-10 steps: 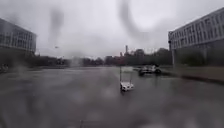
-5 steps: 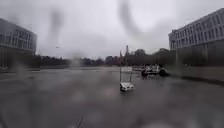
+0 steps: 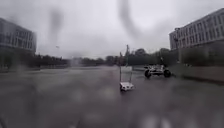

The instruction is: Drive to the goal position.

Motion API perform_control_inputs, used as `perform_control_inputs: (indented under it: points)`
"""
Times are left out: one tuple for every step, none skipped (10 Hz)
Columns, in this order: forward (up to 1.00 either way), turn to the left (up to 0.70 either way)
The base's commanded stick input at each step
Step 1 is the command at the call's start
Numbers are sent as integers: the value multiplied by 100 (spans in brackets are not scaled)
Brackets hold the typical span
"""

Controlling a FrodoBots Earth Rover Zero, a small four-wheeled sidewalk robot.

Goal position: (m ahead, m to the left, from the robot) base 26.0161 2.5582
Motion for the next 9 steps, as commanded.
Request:
perform_control_inputs:
  points:
    - [100, 0]
    - [100, 0]
    - [100, 0]
    - [100, 0]
    - [100, 0]
    - [100, 0]
    - [100, 0]
    - [100, 0]
    - [100, 0]
